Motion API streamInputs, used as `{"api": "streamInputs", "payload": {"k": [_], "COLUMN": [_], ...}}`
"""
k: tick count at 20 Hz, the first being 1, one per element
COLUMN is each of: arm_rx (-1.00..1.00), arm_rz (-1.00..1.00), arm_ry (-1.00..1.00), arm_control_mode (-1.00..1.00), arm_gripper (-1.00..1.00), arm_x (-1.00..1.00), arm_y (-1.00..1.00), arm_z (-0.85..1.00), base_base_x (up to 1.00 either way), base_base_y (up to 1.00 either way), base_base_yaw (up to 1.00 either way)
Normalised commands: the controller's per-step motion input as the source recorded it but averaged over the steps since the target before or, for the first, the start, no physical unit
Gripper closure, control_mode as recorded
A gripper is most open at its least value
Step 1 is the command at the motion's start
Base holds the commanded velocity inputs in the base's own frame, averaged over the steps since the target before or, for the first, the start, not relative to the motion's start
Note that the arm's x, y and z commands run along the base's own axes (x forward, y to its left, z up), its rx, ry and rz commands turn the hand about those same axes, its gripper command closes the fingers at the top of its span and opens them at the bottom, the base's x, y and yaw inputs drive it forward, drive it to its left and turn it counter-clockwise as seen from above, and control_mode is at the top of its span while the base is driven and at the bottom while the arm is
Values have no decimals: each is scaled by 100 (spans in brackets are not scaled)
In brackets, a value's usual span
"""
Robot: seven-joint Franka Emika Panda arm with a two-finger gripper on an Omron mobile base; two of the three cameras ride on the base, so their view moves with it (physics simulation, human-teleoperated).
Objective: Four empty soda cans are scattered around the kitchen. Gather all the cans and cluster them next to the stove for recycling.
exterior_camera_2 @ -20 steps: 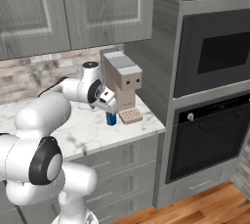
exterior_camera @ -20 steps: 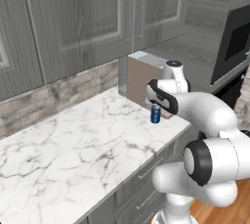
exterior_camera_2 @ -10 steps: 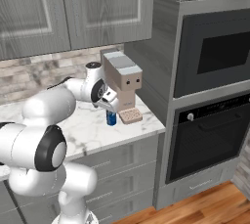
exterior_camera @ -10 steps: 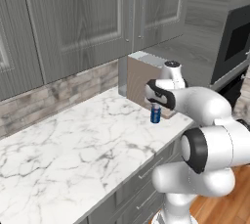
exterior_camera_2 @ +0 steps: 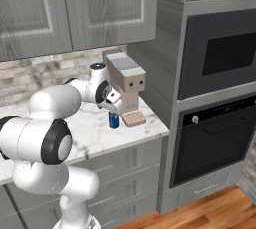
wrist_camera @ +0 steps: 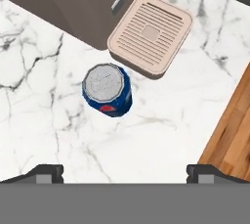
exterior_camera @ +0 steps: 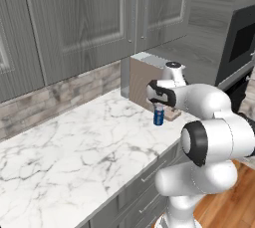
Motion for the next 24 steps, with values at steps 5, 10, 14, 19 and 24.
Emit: {"api": "streamInputs", "payload": {"k": [5,10,14,19,24], "arm_rx": [0,0,0,1,2], "arm_rz": [-3,-2,-2,-1,-1], "arm_ry": [0,0,0,0,0], "arm_control_mode": [-100,-100,-100,-100,-100], "arm_gripper": [-100,-100,-100,-100,-100], "arm_x": [18,17,15,13,13], "arm_y": [0,0,0,-3,-7], "arm_z": [-13,-14,-14,-10,-5], "base_base_x": [0,0,0,0,0], "base_base_y": [0,0,0,0,0], "base_base_yaw": [0,0,0,0,0]}}
